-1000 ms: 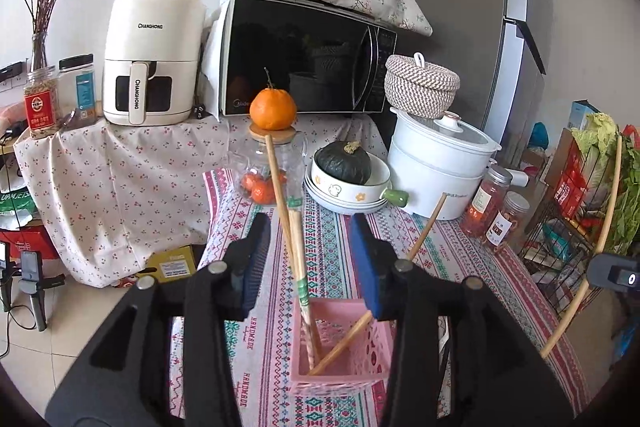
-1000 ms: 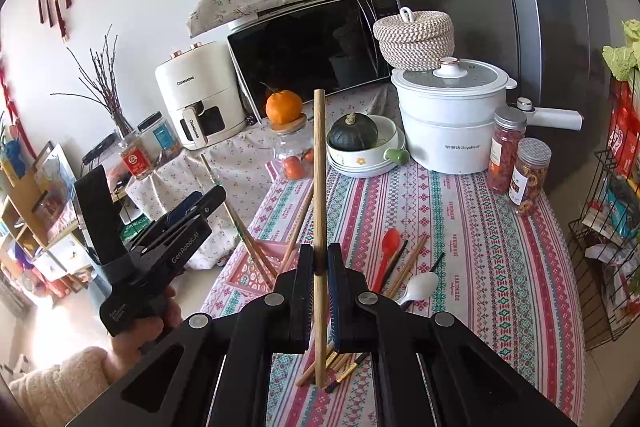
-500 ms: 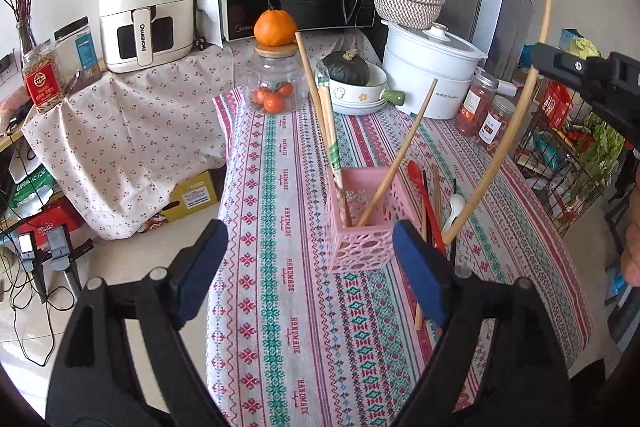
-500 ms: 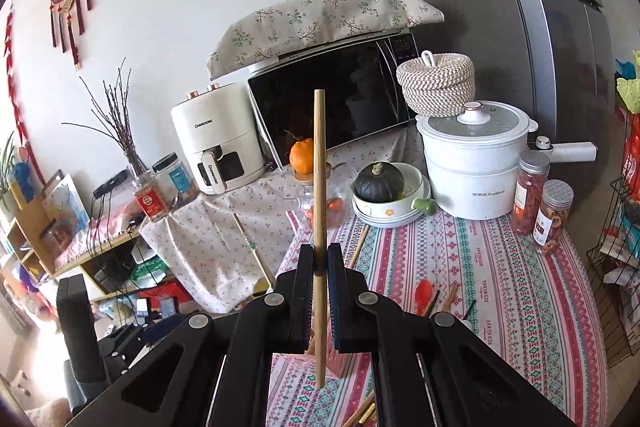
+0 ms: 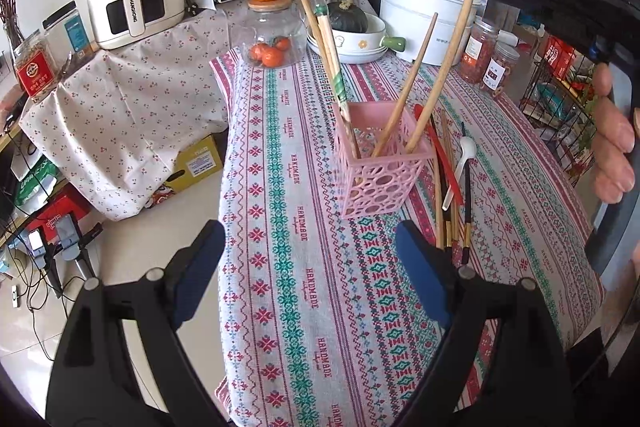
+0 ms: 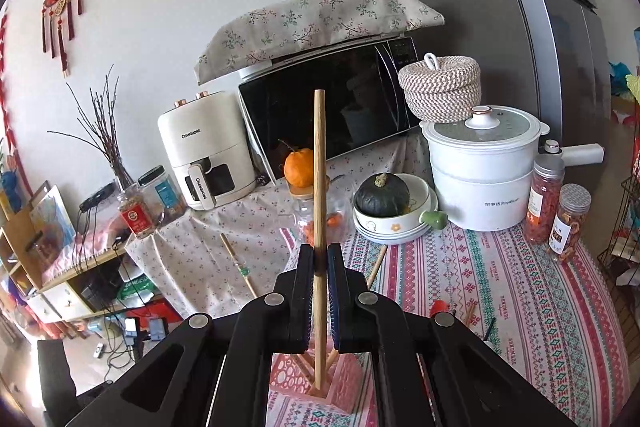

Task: Organize utensils
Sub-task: 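Lower both held chopsticks into the pink basket and open both grippers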

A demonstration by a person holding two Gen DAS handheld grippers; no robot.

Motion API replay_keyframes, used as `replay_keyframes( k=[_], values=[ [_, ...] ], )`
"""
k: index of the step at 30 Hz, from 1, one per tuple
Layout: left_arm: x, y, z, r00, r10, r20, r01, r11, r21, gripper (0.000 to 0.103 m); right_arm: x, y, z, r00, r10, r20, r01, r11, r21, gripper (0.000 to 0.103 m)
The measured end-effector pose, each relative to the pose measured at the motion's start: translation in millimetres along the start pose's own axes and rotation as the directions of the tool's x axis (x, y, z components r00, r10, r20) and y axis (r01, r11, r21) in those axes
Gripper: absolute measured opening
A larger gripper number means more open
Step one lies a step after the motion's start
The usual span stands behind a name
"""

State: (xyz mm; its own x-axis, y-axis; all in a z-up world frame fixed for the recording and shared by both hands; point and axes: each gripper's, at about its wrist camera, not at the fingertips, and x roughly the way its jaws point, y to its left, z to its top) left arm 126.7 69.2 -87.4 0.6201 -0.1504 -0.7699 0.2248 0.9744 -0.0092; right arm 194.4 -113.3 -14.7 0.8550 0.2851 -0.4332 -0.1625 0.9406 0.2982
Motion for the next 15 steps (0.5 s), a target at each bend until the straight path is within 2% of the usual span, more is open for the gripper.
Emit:
replay_keyframes(
  k=[5, 11, 12, 14, 15],
  values=[
    [1, -2, 1, 1.000, -0.013, -0.006, 0.013, 1.000, -0.002, 0.087, 21, 1, -13, 0.998, -0.035, -0.056, 0.033, 0.999, -0.036, 0.007],
    [3, -3, 2, 1.000, -0.012, -0.013, 0.012, 1.000, -0.011, 0.087, 36, -2, -22, 0.990, -0.025, -0.140, 0.021, 0.999, -0.032, 0.008],
    [3, -3, 3, 1.000, -0.013, -0.012, 0.013, 1.000, -0.014, 0.087, 37, -2, -23, 0.989, -0.027, -0.147, 0.022, 0.999, -0.031, 0.013],
    [3, -3, 3, 1.000, -0.018, -0.012, 0.018, 1.000, -0.023, 0.087, 34, -3, -22, 0.989, -0.021, -0.150, 0.018, 1.000, -0.025, 0.030],
    [3, -3, 4, 1.000, -0.021, -0.013, 0.021, 0.999, -0.027, 0.087, 31, -4, -21, 0.989, -0.018, -0.147, 0.015, 1.000, -0.022, 0.035]
  ],
)
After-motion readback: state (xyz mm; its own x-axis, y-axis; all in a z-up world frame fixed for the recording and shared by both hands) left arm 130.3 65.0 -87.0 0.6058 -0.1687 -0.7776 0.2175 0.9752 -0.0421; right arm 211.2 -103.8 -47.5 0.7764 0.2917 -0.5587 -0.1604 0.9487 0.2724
